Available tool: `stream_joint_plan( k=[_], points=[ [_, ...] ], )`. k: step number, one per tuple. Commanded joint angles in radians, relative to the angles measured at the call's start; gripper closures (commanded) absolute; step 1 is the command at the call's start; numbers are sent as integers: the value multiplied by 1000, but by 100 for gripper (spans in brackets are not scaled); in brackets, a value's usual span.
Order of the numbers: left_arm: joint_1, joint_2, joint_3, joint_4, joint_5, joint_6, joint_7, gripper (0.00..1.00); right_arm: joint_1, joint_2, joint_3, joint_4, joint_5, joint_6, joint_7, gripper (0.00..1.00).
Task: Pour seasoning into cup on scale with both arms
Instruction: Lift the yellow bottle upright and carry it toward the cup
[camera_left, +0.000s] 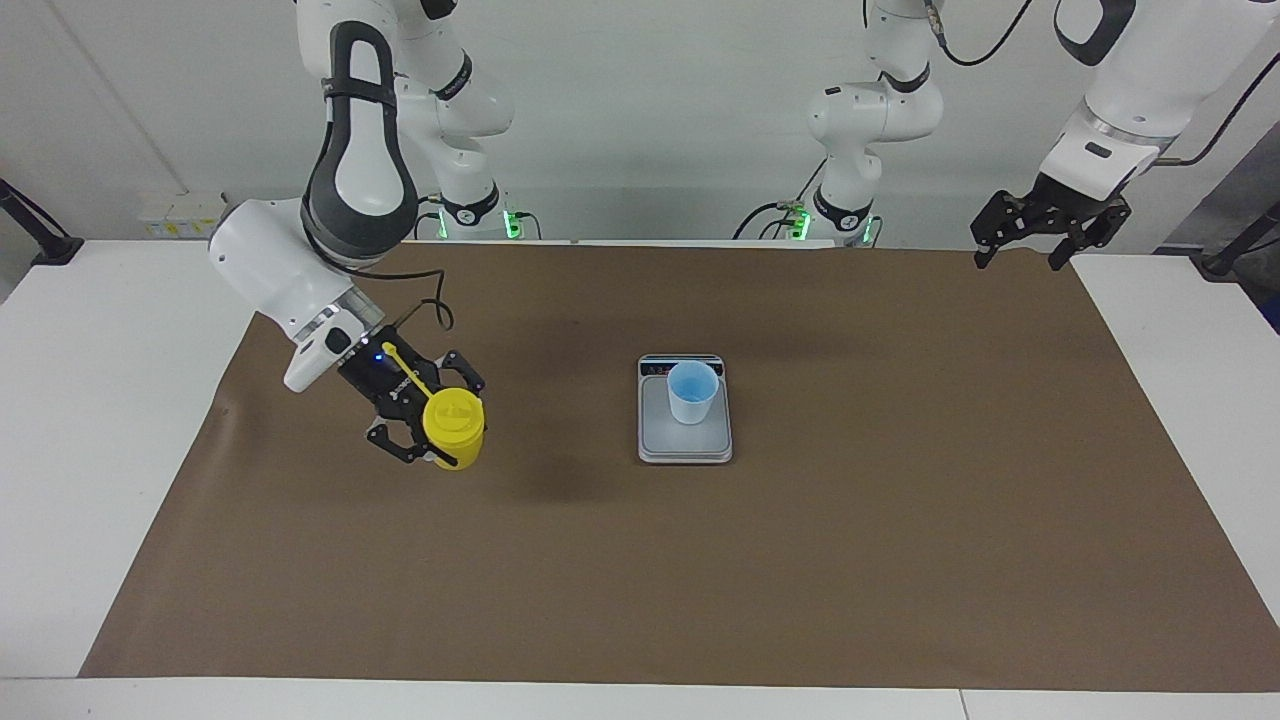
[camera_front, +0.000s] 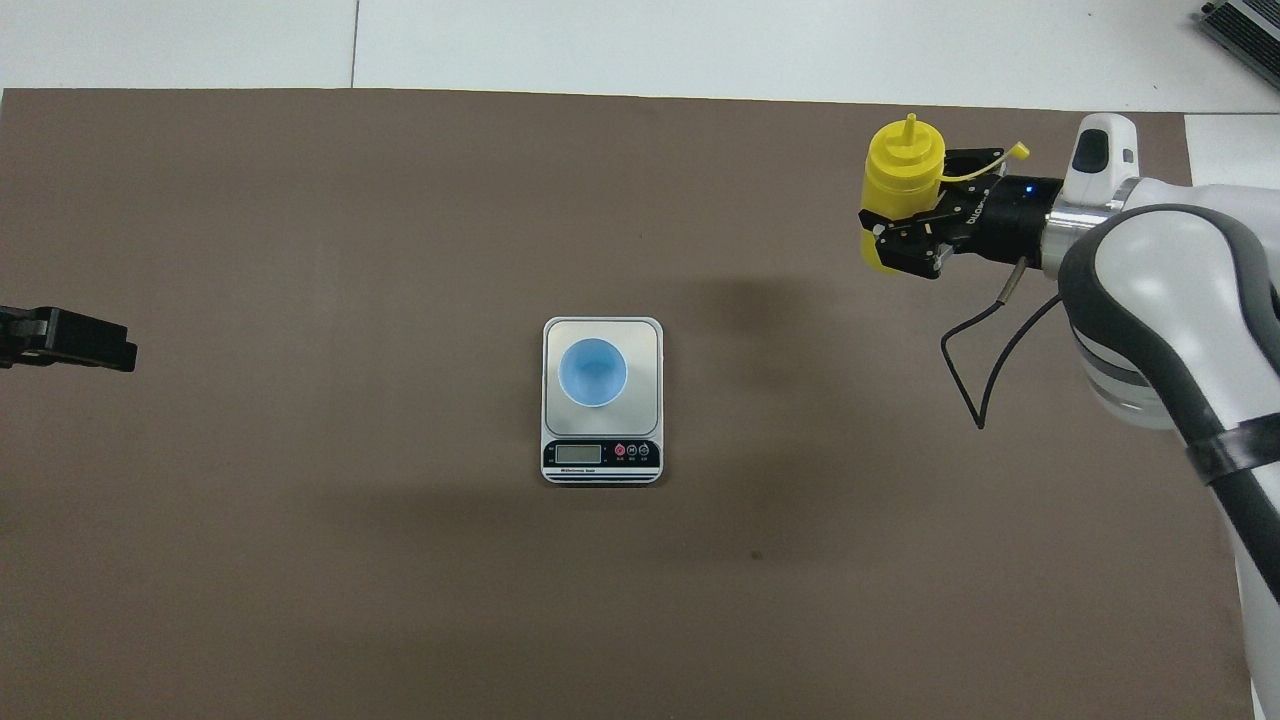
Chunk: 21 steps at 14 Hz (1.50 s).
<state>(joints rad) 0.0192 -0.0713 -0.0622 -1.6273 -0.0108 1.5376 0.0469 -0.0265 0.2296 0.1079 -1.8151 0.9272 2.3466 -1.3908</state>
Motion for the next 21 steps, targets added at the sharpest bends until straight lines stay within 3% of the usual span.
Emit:
stream_joint_plan(
  k=[1,6,8,11,18,21],
  points=[
    [7,-28,-1,-26,-12,-5,5,0,28,-3,4,31,-92,10,73,64],
    [7,-28,-1,-26,-12,-5,5,0,109,-9,9,45,-256,7,170,67],
    [7,-28,-1,-26,-12,-5,5,0,157,-18,7,45,-354,3,185,84],
    [7,-28,-1,-26,-12,-5,5,0,195,-35,9,37,-462,-30,209,97],
    [7,-28,-1,-26,-12,-5,5,0,263,-39,9,37,-686,-32,295,100],
    [7,-28,-1,-26,-12,-5,5,0,330,-41,9,52,-1004,-36,442,100]
  ],
)
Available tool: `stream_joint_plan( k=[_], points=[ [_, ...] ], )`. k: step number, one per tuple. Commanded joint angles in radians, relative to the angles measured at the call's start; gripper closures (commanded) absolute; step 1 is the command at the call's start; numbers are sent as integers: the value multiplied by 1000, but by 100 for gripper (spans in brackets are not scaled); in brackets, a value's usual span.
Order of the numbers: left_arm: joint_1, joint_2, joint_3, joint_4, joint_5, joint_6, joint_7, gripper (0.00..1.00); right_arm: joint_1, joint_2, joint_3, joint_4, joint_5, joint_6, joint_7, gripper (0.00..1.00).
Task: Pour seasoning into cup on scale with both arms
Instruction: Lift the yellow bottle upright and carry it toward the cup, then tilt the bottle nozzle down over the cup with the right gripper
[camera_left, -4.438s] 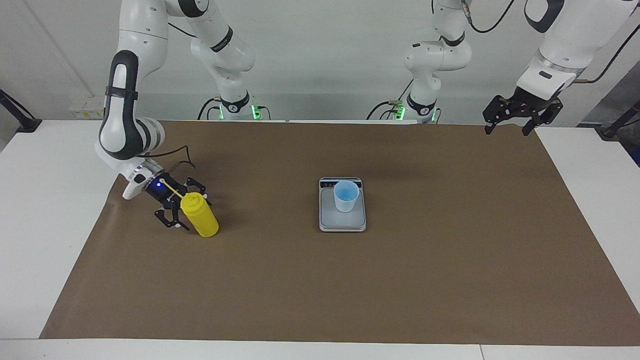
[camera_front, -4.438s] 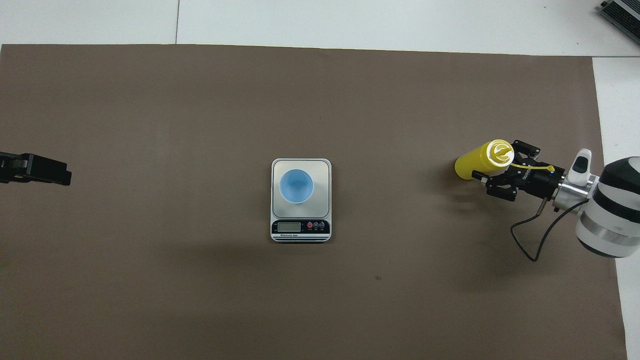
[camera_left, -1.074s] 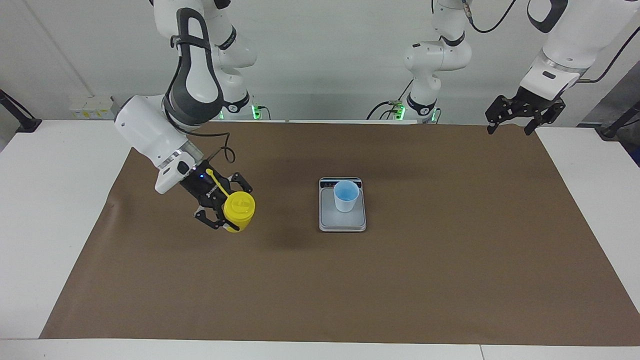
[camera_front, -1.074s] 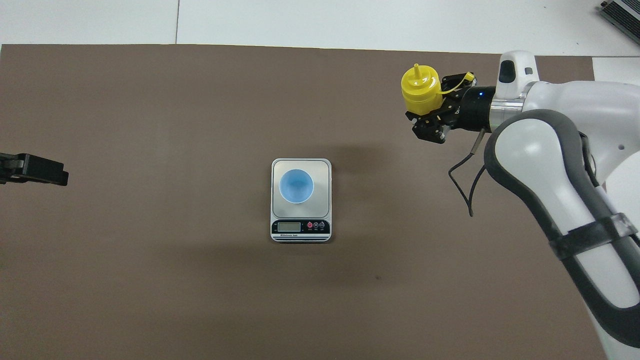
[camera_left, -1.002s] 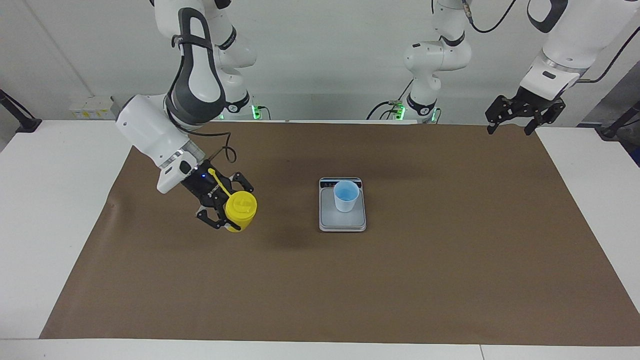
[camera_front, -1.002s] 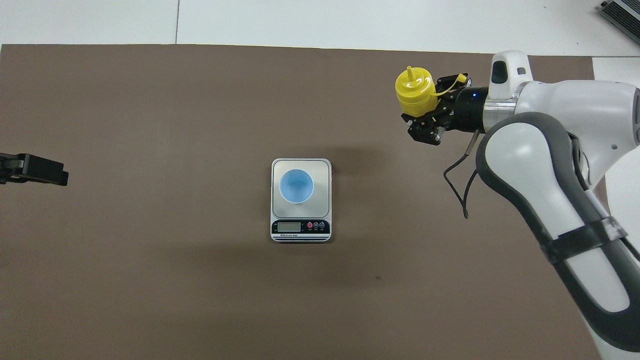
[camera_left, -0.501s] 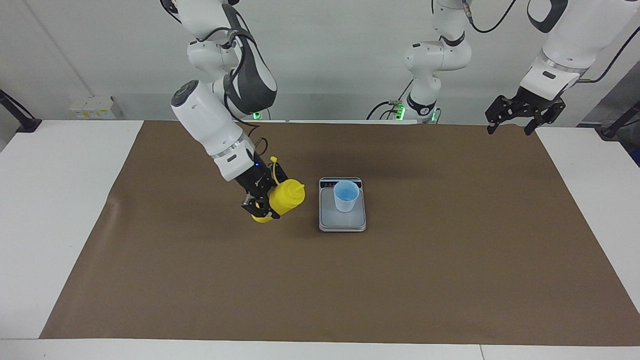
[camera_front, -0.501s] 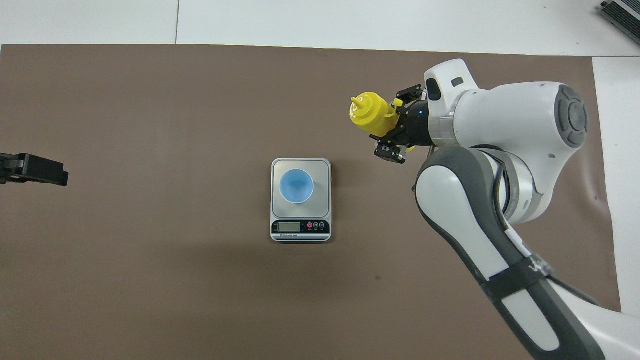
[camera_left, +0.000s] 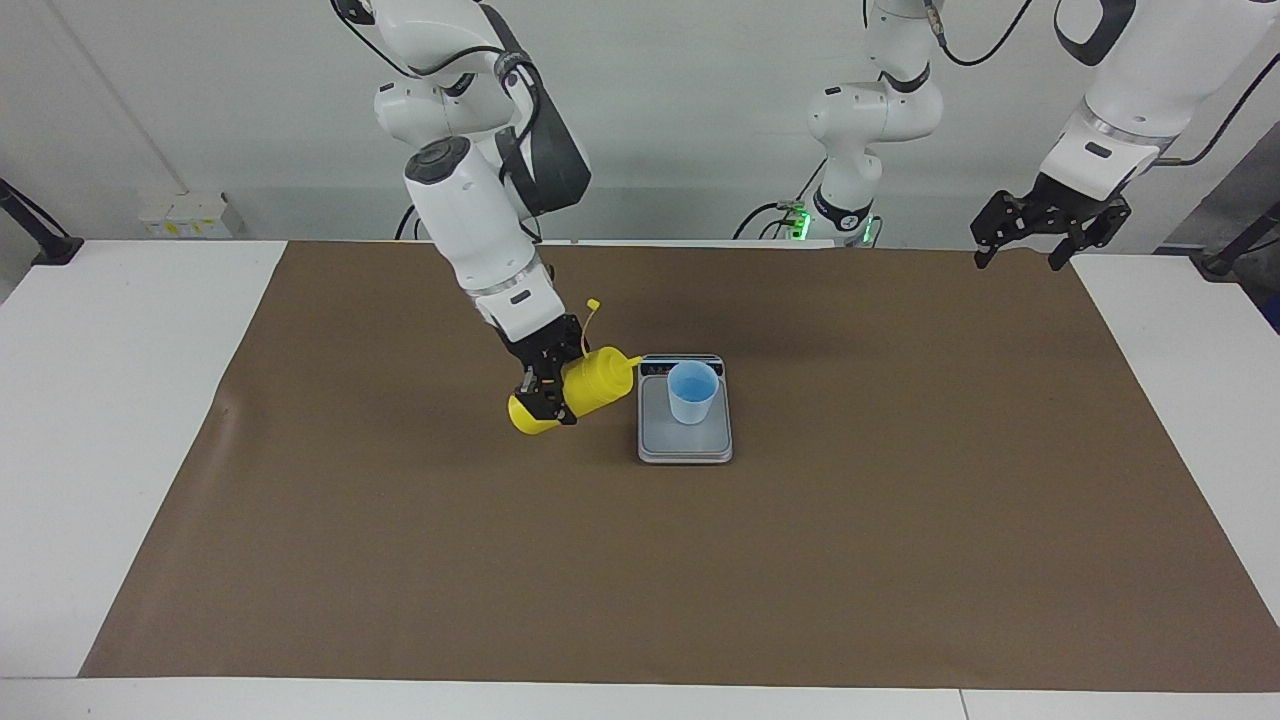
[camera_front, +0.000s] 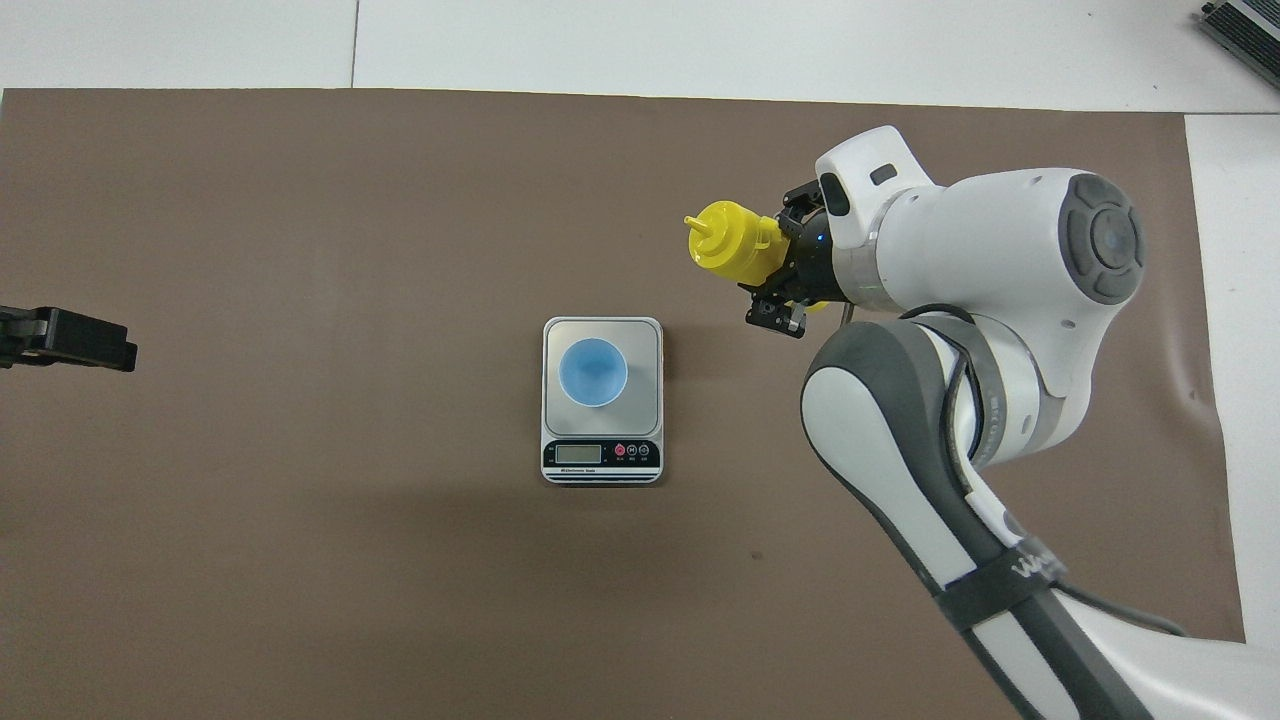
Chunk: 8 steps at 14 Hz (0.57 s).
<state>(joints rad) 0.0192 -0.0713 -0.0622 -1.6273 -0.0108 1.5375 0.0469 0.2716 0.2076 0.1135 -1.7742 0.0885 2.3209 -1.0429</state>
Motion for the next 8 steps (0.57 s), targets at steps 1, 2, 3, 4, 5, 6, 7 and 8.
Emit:
stream_joint_plan(
  k=[1,2,3,4,5,6,7,8],
  points=[
    [7,-28,-1,-26,-12,-5,5,0,64,-19,3,16,-279,-20,124,100],
    [7,-28,-1,-26,-12,-5,5,0,84,-16,3,28,-330,-43,160,100],
    [7,-28,-1,-26,-12,-5,5,0,84,-10,3,38,-345,-58,176,100],
    [7,-28,-1,-26,-12,-5,5,0,89,-8,3,39,-352,-60,178,100],
    [7,-28,-1,-26,-12,-5,5,0,97,-2,3,42,-401,-60,179,100],
    [7,-28,-1,-26,-12,-5,5,0,122,6,3,42,-479,-60,191,100],
    [7,-28,-1,-26,-12,-5,5,0,133,13,5,42,-533,-60,198,100],
    [7,-28,-1,-26,-12,-5,5,0,138,15,5,41,-570,-60,198,100]
  ],
)
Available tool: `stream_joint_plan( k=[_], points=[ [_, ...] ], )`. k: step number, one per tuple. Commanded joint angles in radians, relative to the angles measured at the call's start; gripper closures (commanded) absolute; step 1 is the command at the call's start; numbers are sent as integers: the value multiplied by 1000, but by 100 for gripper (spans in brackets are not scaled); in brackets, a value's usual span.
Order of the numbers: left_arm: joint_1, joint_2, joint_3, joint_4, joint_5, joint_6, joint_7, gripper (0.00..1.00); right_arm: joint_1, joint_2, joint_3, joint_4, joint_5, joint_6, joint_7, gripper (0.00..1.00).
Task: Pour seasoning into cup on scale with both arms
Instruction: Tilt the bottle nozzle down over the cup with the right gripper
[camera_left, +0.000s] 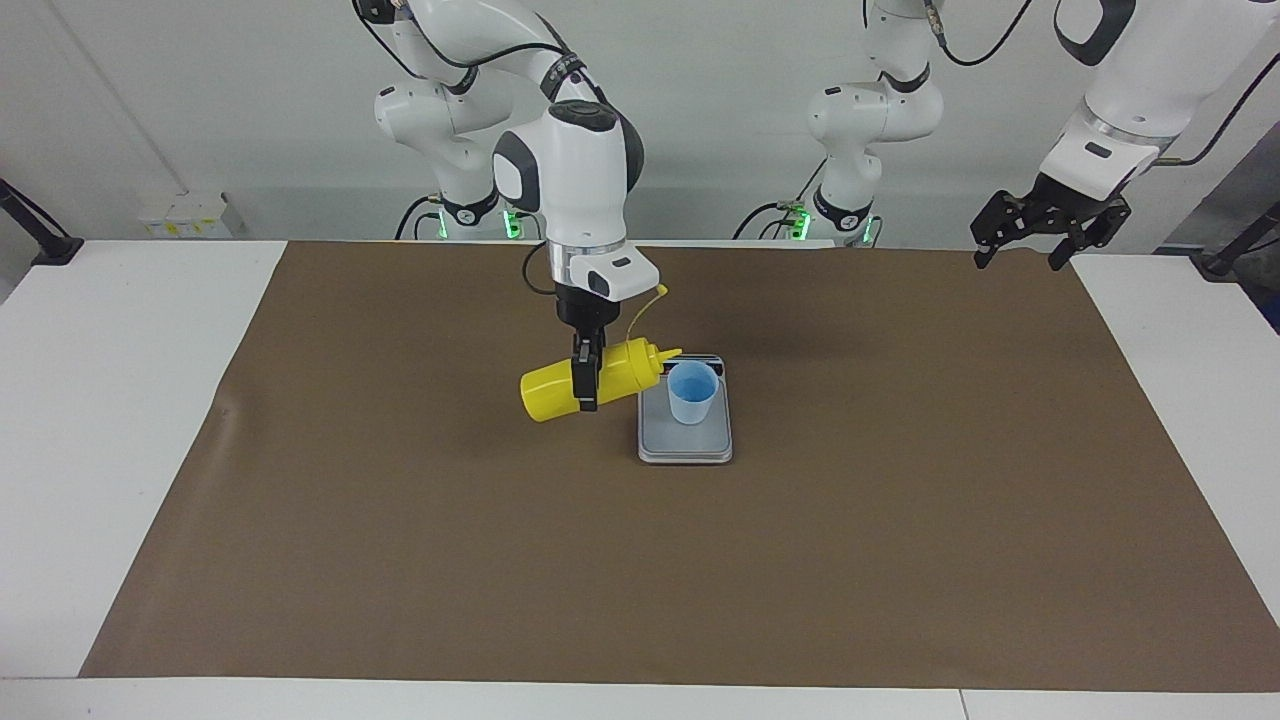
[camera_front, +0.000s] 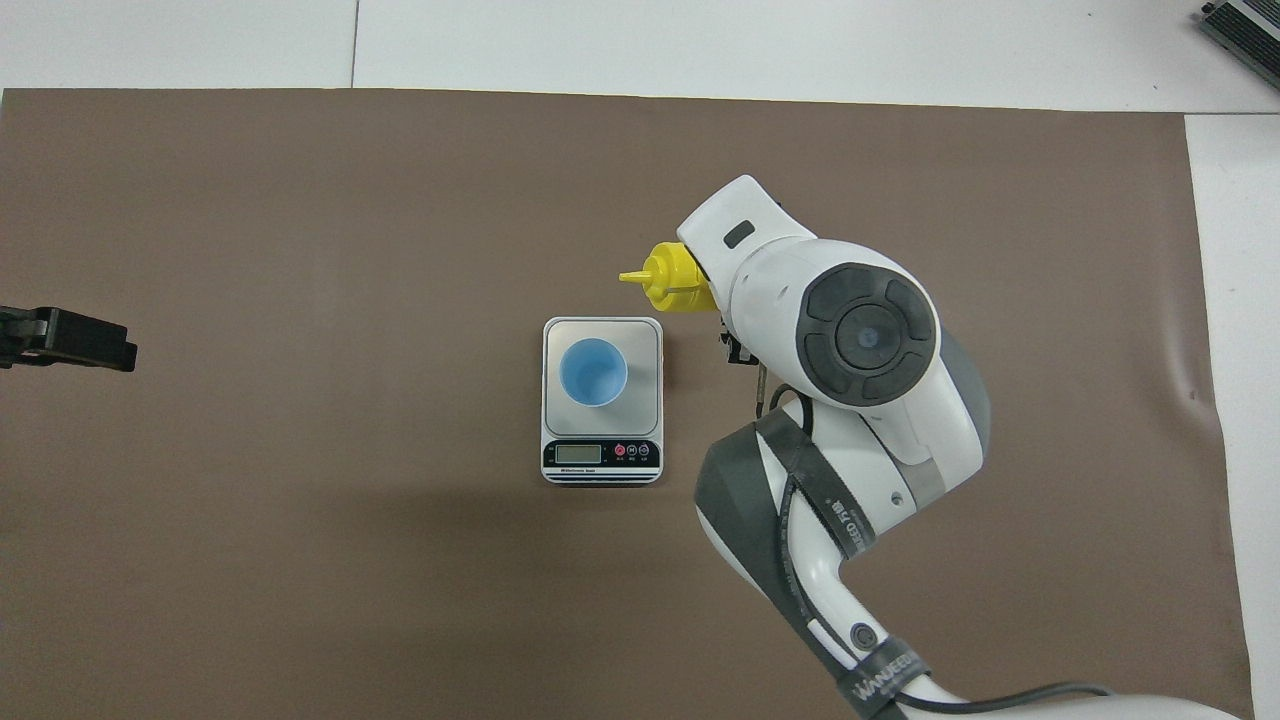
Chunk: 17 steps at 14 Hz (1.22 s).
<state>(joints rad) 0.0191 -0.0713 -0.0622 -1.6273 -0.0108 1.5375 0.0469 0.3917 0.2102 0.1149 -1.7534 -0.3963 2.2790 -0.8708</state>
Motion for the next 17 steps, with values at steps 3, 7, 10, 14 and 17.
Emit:
stream_joint_plan(
  k=[3,7,10,14,17],
  points=[
    [7,-28,-1,-26,-12,-5,5,0,22,37,6,11,-202,-6,26,100],
    [7,-28,-1,-26,-12,-5,5,0,52,40,6,-4,-285,-18,26,100],
    [7,-28,-1,-26,-12,-5,5,0,56,41,6,-11,-364,-35,26,100],
    [7,-28,-1,-26,-12,-5,5,0,72,67,6,-23,-475,-36,47,100],
    [7,-28,-1,-26,-12,-5,5,0,96,84,6,-24,-512,-38,99,100]
  ],
)
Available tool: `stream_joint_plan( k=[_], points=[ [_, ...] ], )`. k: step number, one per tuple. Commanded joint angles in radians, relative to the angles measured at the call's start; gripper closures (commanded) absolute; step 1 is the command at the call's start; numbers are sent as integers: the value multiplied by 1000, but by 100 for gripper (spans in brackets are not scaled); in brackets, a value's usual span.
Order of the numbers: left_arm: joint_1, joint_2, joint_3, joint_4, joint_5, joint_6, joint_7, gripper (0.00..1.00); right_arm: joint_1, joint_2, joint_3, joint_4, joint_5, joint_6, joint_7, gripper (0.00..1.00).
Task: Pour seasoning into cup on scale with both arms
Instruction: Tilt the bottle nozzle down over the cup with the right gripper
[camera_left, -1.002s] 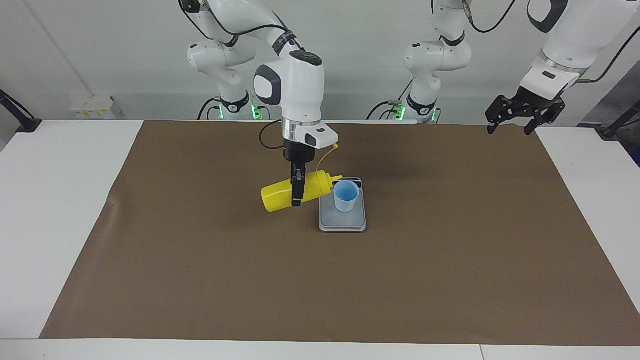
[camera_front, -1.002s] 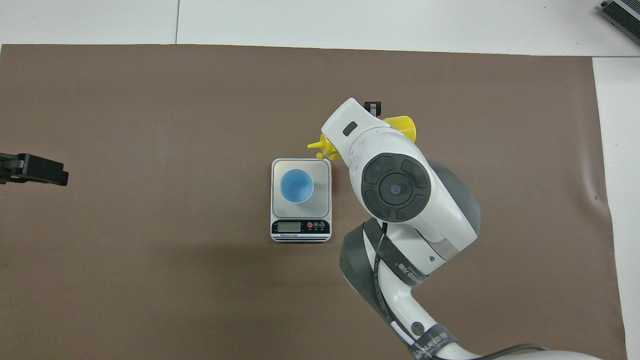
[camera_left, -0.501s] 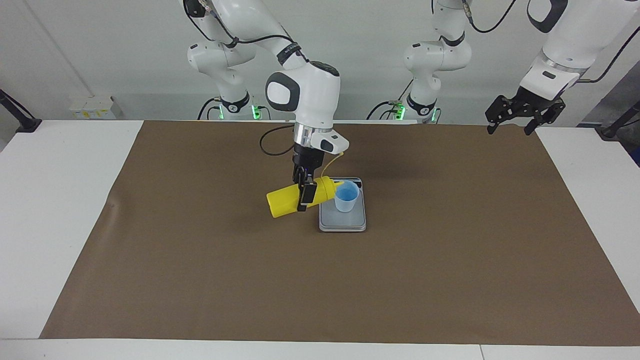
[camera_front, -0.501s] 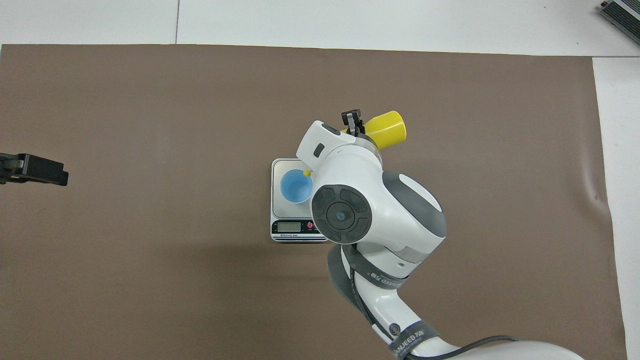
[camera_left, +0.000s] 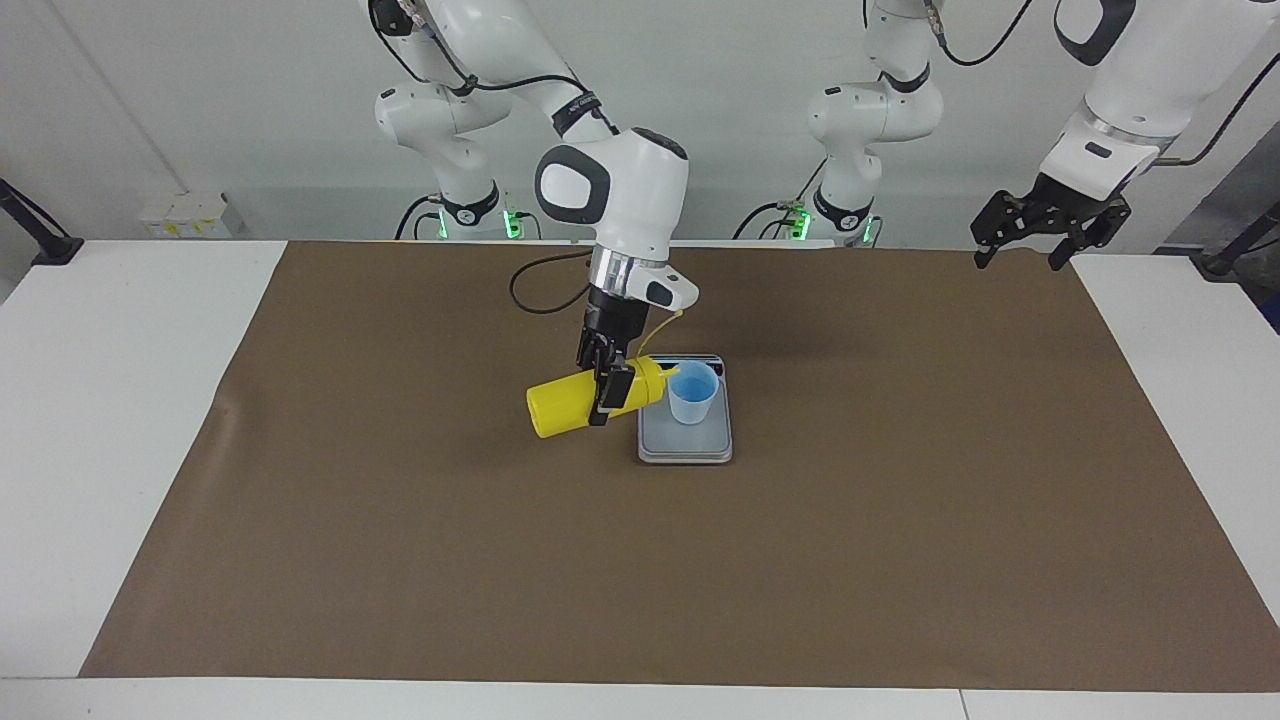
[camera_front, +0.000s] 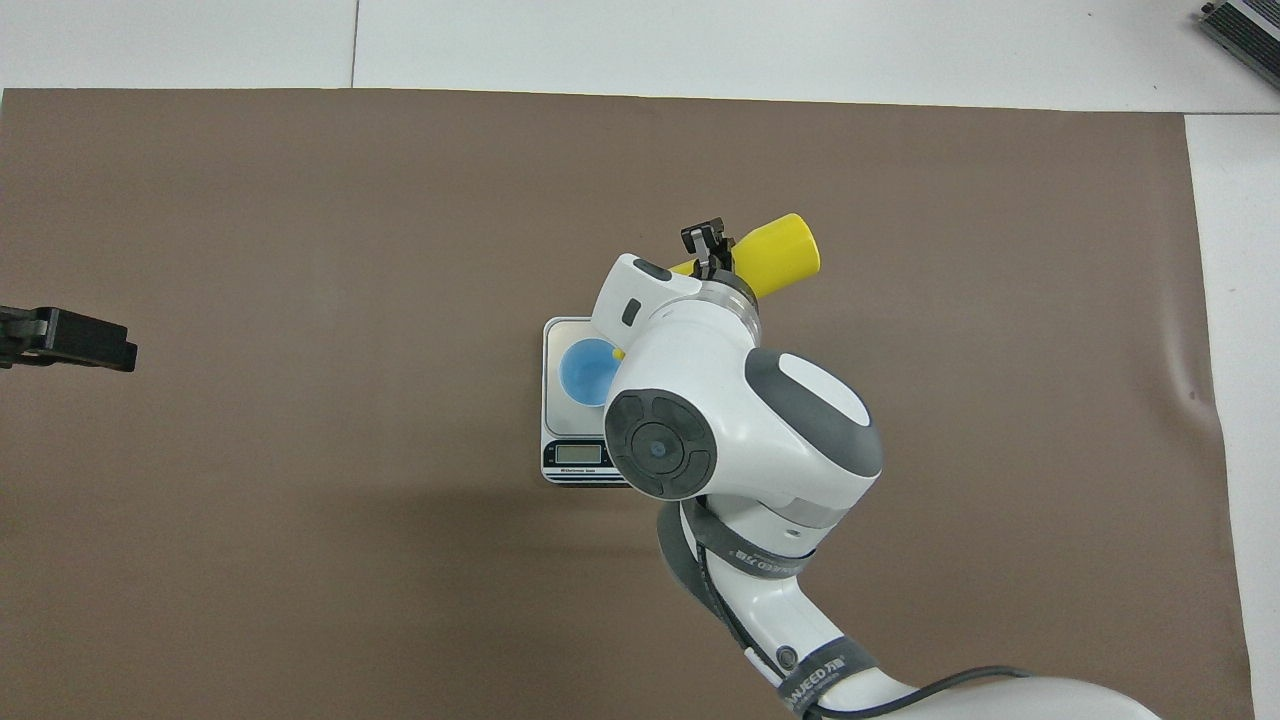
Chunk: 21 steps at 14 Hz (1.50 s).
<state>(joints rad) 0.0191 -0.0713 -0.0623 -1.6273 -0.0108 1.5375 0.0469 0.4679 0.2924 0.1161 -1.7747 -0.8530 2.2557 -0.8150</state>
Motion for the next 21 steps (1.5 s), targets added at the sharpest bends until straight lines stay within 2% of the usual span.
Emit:
stream_joint_plan(
  k=[1,8,21],
  points=[
    [7,-28,-1,-26,-12,-5,5,0,24,8,5,-6,-82,-16,48,100],
    [7,-28,-1,-26,-12,-5,5,0,51,24,5,-34,-193,-19,69,100],
    [7,-28,-1,-26,-12,-7,5,0,49,34,5,-40,-198,-22,76,100]
  ],
)
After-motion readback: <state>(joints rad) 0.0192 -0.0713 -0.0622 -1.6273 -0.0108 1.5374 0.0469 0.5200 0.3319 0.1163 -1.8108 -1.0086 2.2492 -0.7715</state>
